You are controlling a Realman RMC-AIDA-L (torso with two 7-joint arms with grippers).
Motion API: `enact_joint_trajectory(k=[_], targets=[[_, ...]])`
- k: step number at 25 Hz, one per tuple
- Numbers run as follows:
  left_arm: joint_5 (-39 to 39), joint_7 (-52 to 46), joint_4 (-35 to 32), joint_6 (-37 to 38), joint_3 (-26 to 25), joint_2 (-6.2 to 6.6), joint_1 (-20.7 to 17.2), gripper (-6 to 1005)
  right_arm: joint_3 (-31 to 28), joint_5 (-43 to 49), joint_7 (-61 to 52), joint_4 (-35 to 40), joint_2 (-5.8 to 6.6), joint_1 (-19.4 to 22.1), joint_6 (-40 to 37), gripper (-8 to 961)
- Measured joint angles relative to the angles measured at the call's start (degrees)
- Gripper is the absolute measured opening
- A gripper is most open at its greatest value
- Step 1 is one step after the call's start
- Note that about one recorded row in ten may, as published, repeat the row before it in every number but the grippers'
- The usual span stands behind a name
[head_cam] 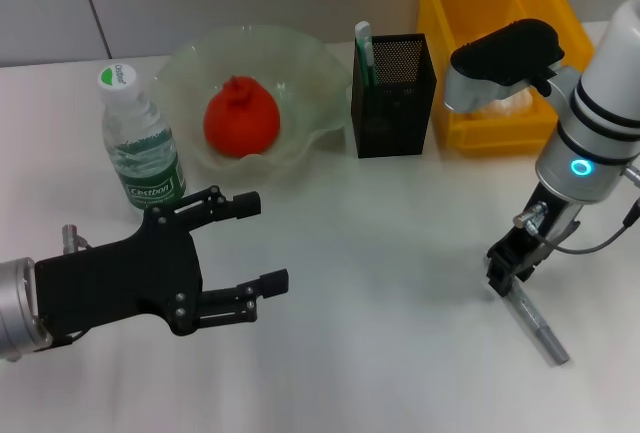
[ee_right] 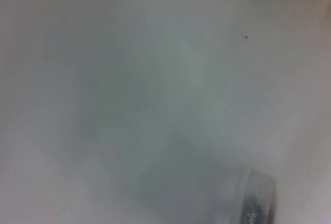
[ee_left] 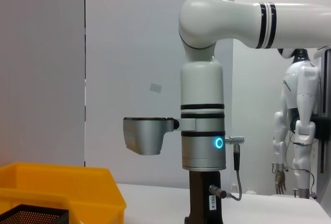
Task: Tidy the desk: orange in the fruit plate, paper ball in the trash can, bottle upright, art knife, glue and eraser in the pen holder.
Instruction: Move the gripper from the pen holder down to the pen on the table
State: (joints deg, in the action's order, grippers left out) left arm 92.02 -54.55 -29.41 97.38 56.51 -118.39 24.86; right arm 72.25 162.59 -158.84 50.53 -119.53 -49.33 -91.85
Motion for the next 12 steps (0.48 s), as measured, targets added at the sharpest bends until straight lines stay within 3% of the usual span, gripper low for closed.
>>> enact_joint_trajectory(k=[12], targets=[[0.00,-0.06,-0.21,0.00,0.00,0.02,0.11,838,0.91,-0.13,0.01,-0.93,0.00,0.18,0.64,290]])
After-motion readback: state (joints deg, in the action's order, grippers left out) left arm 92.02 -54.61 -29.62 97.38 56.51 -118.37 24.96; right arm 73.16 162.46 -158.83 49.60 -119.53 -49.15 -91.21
